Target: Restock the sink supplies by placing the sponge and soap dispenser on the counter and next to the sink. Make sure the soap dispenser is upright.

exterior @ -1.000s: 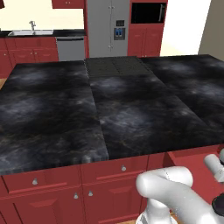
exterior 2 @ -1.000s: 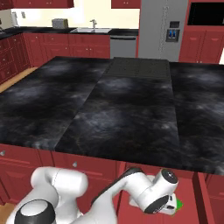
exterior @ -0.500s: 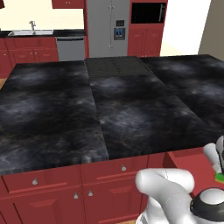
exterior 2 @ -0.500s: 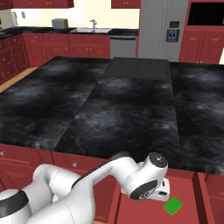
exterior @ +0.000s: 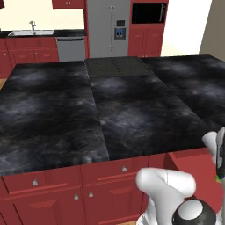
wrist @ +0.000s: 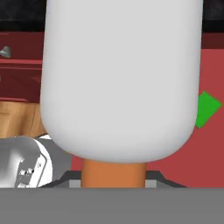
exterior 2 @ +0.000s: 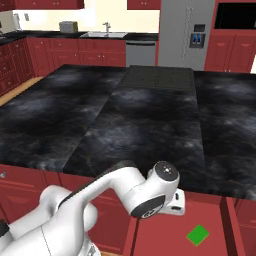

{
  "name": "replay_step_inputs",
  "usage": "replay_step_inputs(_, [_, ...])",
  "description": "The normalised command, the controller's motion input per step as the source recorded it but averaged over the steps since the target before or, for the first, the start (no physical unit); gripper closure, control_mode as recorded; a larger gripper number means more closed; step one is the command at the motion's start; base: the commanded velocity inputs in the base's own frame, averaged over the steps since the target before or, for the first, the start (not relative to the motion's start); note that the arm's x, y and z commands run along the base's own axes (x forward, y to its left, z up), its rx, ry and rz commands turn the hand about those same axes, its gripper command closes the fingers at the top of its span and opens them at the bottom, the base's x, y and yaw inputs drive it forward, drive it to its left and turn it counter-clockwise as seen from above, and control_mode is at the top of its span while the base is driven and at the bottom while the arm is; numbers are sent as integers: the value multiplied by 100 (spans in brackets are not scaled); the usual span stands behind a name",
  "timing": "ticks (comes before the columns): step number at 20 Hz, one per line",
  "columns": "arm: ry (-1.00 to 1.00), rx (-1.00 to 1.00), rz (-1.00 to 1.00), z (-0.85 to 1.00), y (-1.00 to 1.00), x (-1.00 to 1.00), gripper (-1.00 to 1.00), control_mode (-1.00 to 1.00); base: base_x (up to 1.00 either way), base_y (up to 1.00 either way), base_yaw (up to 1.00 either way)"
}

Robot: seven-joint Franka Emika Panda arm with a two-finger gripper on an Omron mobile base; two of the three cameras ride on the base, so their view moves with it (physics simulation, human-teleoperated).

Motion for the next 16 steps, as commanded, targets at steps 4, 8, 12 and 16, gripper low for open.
replay_step_inputs(4, [-2,-5,0,69,44,0,100,-100,0,0,0])
replay_step_inputs(8, [0,-6,0,21,74,13,100,-100,0,0,0])
replay_step_inputs(12, [1,-7,0,17,83,20,100,-100,0,0,0])
replay_step_inputs(16, [0,-8,0,45,59,2,100,-100,0,0,0])
